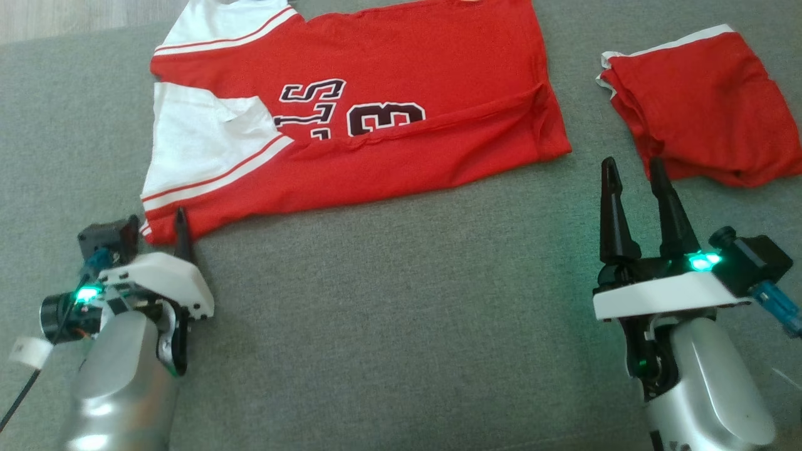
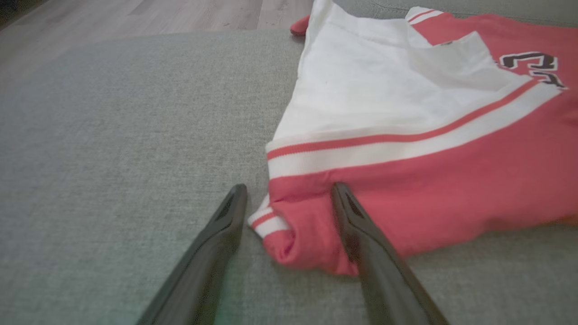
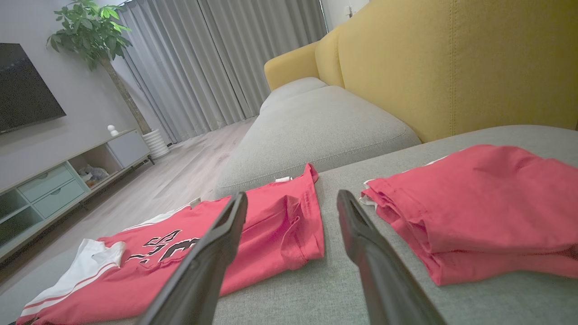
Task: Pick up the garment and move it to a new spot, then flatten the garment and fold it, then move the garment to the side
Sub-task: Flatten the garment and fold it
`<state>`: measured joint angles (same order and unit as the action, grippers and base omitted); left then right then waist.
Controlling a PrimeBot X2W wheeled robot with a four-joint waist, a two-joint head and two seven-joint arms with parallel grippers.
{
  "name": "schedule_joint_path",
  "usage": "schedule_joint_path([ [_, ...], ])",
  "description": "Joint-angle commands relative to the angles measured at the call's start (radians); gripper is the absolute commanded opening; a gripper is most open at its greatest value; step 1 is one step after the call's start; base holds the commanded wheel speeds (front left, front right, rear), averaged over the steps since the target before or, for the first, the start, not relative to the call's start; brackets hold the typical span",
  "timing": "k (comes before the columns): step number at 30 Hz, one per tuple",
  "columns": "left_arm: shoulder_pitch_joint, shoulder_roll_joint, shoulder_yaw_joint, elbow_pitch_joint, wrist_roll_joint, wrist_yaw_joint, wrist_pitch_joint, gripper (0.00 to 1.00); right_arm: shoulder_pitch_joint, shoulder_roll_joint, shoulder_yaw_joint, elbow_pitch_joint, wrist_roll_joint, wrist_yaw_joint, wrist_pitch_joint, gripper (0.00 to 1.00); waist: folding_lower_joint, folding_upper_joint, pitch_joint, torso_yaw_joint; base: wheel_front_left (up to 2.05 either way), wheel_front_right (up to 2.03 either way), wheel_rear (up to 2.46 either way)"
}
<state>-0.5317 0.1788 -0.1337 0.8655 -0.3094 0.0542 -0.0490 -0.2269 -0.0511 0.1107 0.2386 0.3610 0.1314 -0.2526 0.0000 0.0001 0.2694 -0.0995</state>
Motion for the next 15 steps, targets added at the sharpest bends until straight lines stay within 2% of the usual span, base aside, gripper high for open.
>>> schedule_joint_path([
  [1, -0.007, 0.032, 0.013, 0.015, 0.003, 0.009, 0.028, 1.00, -0.033, 0.001, 0.017, -0.038, 0.008, -0.001, -0.009, 1.00, 0.0000, -0.0001, 0.001, 0.000, 0.00, 0.00, 0.00],
  [2, -0.010, 0.032, 0.010, 0.022, 0.004, 0.012, 0.034, 1.00, -0.034, 0.001, 0.016, -0.038, 0.009, -0.001, -0.009, 1.00, 0.0000, -0.0001, 0.001, 0.000, 0.00, 0.00, 0.00],
  [3, -0.011, 0.032, 0.008, 0.026, 0.005, 0.014, 0.036, 0.47, -0.034, 0.001, 0.015, -0.037, 0.011, -0.001, -0.009, 1.00, 0.0000, -0.0001, 0.000, 0.002, 0.00, 0.00, 0.00],
  [4, -0.012, 0.031, 0.005, 0.029, 0.005, 0.014, 0.034, 0.00, -0.034, 0.001, 0.014, -0.033, 0.012, -0.001, -0.009, 1.00, 0.0000, -0.0001, -0.002, 0.005, 0.00, 0.00, 0.00],
  [9, -0.028, 0.028, 0.005, -0.015, 0.004, 0.007, -0.070, 0.00, -0.055, 0.001, 0.013, 0.037, -0.015, -0.001, -0.009, 1.00, 0.0000, -0.0001, -0.011, 0.026, 0.00, 0.00, 0.00],
  [11, -0.044, 0.022, -0.007, -0.073, 0.013, -0.011, -0.155, 0.00, -0.103, 0.001, -0.005, 0.120, -0.033, -0.001, 0.003, 1.00, 0.0000, -0.0001, -0.014, 0.044, 0.00, 0.00, 0.00],
  [15, -0.057, 0.014, -0.029, -0.166, 0.035, -0.028, -0.200, 0.00, -0.186, 0.001, -0.025, 0.228, -0.058, -0.001, 0.051, 1.00, 0.0000, -0.0001, -0.009, 0.067, 0.00, 0.00, 0.00],
])
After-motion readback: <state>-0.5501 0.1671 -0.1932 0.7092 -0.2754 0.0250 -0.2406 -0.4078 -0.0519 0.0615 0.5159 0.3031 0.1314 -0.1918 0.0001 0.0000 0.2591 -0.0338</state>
